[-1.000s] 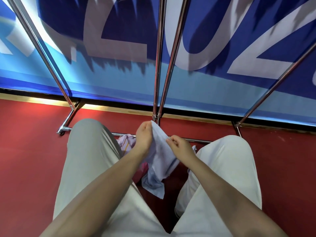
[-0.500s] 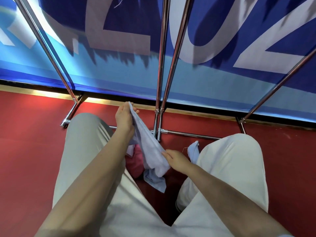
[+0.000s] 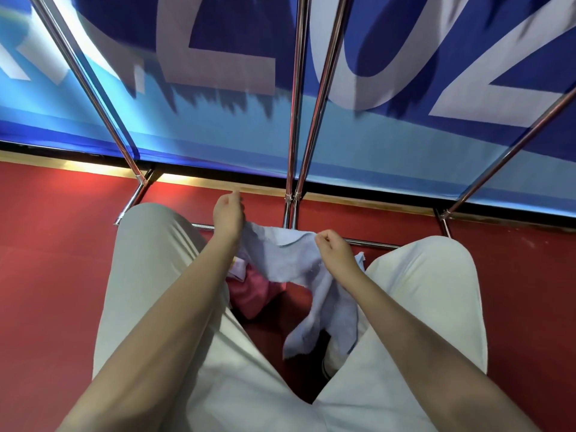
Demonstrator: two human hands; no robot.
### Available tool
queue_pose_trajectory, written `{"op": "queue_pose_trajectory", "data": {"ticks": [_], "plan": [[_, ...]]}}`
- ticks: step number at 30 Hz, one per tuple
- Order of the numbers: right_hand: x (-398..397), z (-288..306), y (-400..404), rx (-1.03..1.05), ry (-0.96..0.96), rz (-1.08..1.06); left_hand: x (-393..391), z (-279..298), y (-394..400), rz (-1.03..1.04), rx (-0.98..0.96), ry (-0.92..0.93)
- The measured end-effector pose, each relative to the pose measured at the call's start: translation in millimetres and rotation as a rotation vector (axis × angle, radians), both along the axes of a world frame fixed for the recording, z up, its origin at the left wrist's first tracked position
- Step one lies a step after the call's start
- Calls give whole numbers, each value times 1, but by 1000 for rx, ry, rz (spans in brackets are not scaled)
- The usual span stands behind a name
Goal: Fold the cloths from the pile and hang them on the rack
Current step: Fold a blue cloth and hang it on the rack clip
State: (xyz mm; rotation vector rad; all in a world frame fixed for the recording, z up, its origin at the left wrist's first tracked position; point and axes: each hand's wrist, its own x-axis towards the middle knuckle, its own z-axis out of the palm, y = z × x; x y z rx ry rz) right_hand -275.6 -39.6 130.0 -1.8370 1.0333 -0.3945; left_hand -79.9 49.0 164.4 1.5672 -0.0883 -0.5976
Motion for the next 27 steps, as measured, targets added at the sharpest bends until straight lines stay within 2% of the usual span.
{"op": "queue_pose_trajectory", "data": {"ticks": [5,12,17,21,27], "plan": [[-4,31,-1,-20,-181,33,-27,-16,-5,-188,117,-150],[-7,40,-2,-7,-263,74,-64,-24,-9,-456,15,-312],[-5,34,-6,112,-342,-77,-79,-31,-12,-701,23,-339],[-6,27,-11,146,-306,-100,-84,-31,-15,-701,15,-271],[-4,19,-14,69,-276,-81,-77,-23,-15,-577,31,-379]]}}
